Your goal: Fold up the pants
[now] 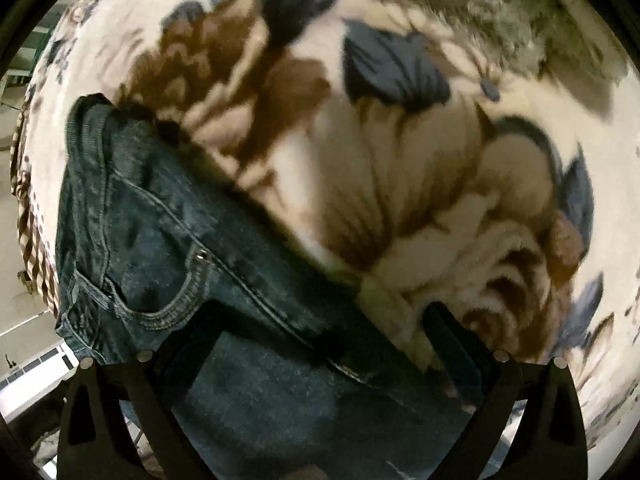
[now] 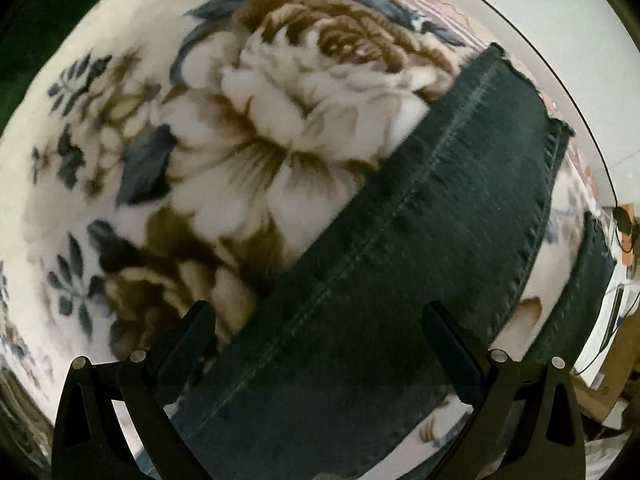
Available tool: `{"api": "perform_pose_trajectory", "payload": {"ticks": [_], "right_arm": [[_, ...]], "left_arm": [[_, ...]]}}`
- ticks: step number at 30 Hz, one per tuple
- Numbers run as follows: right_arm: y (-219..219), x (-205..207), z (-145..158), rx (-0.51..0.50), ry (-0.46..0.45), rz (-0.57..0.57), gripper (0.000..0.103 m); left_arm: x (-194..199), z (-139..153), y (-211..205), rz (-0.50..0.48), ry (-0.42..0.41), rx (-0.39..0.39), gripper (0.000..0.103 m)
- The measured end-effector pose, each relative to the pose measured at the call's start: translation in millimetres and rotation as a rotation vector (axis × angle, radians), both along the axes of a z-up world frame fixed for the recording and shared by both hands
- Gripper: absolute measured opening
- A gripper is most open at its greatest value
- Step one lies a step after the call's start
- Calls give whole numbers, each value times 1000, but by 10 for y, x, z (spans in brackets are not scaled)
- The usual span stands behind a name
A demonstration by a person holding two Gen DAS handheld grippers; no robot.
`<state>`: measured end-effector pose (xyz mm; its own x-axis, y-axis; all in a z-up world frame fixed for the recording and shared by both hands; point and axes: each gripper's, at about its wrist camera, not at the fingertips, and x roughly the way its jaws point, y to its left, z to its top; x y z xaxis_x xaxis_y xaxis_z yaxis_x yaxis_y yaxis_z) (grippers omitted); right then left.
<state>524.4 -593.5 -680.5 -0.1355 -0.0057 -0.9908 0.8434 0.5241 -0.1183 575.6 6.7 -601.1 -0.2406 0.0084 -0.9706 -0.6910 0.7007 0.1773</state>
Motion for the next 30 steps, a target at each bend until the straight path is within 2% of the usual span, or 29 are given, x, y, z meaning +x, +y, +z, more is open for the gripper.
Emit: {"api": "perform_pose_trajectory", "payload": {"ticks": [2, 3, 4, 5, 7, 8, 9, 11, 15, 19, 24, 26, 30], "right_arm": [[-21, 11, -63, 26, 1, -9, 95], [-33, 1, -78, 36, 3, -18, 90], [-51, 5, -86, 43, 5, -22, 81], [-86, 0, -102, 45, 4, -23, 73], [-138, -24, -122, 59, 6, -23, 39], [-153, -39, -122, 71, -2, -24, 30], [-139, -65, -85, 93, -22, -29, 16], [-155, -58, -25, 109, -41, -15, 12], [-61, -244, 279, 96, -116, 44, 8], [70, -586, 733, 83, -201, 95, 8], [79, -1263, 1321, 83, -237, 114, 8], [109, -1671, 1500, 85, -215, 117, 7], [165, -2332, 1334, 51, -93, 130, 7]], "left_arm": [[19, 106, 80, 7, -50, 19, 66], [-22, 181, 107, 8, -83, 26, 55], [-44, 266, 118, 7, -114, 24, 34], [-79, 342, 128, 5, -148, 9, 28], [-169, 446, 165, 3, -201, -18, 20], [-244, 524, 198, 14, -240, -35, 18], [-329, 615, 236, 26, -285, -53, 17], [-505, 810, 285, 49, -366, -85, 14], [-909, 1299, 387, 94, -509, -140, 14], [-1566, 1621, 569, 119, -589, -173, 14], [-2459, 1566, 515, 127, -587, -187, 14], [-2808, 1358, 478, 131, -539, -201, 13], [-3457, 824, 544, 204, -387, -233, 12]]}}
